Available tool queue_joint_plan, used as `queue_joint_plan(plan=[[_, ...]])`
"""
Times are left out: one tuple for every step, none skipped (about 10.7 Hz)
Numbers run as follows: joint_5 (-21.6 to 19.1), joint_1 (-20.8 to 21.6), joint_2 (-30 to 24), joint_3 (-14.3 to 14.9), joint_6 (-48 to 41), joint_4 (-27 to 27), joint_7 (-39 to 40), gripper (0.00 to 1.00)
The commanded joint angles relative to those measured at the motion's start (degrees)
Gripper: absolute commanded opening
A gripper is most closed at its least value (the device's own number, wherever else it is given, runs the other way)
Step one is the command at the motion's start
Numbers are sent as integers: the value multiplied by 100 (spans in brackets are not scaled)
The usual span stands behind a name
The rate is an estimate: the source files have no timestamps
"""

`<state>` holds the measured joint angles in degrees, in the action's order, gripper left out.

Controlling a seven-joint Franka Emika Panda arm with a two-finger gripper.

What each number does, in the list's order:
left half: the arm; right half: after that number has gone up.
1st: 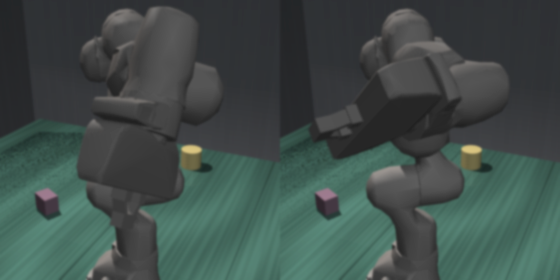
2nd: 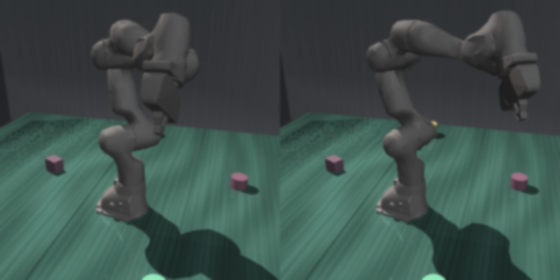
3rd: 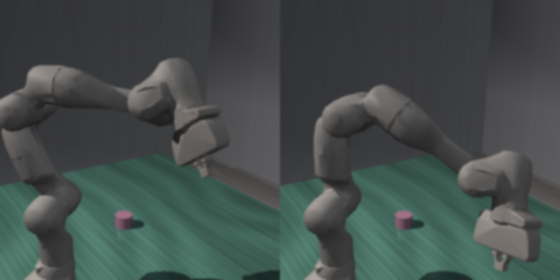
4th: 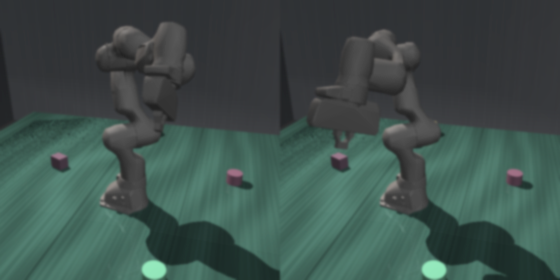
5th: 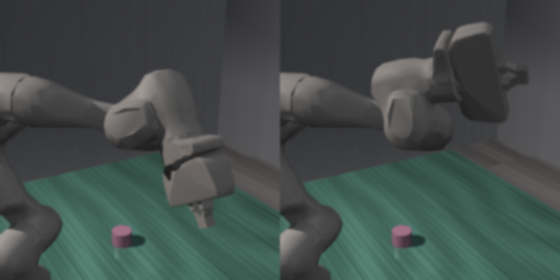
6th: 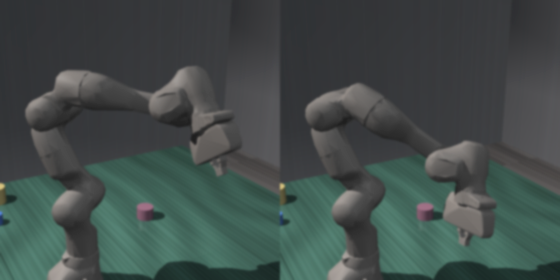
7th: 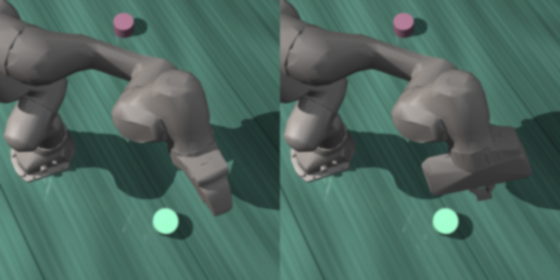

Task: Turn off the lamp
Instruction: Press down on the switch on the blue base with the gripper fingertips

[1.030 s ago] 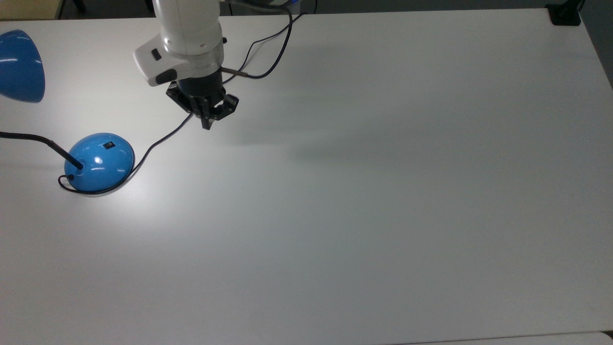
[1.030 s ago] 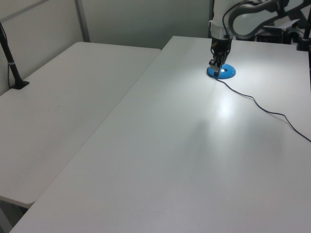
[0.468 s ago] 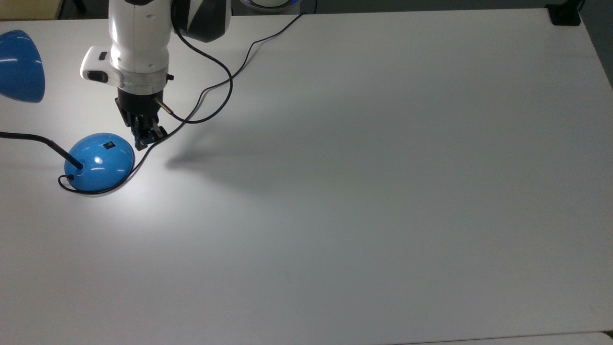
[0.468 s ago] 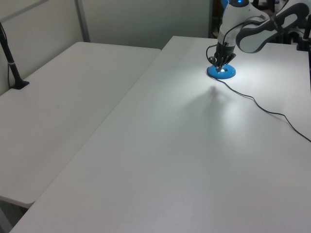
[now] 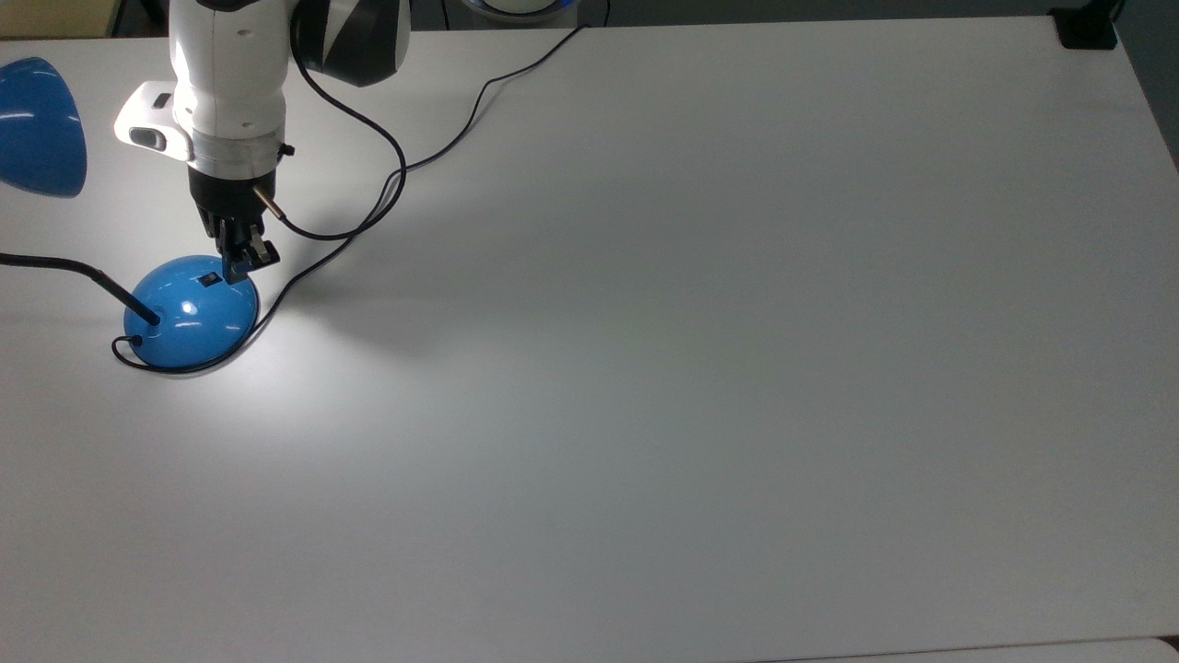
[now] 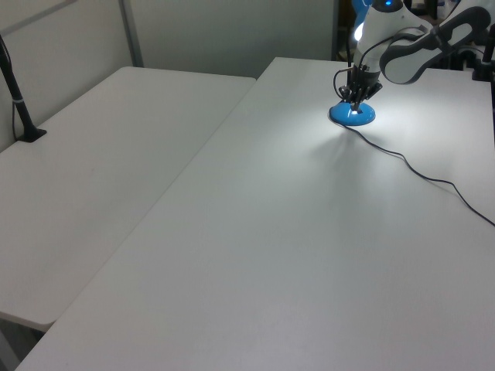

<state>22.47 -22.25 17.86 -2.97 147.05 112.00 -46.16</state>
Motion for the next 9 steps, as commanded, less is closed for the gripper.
queue_joint_plan(plan=[[424,-60,94,130,271,111,-200,0],[433,-113,129,130,342,111,-200,0],[451,-113,130,156,342,111,-191,0],[521,-113,130,157,342,120,-183,0],[617,-113,147,157,342,120,-183,0],[670,-113,165,157,342,120,-183,0],[697,-113,217,157,342,120,-183,0],[793,-105,305,157,342,120,-183,0],[916,-105,349,157,342,172,-191,0]])
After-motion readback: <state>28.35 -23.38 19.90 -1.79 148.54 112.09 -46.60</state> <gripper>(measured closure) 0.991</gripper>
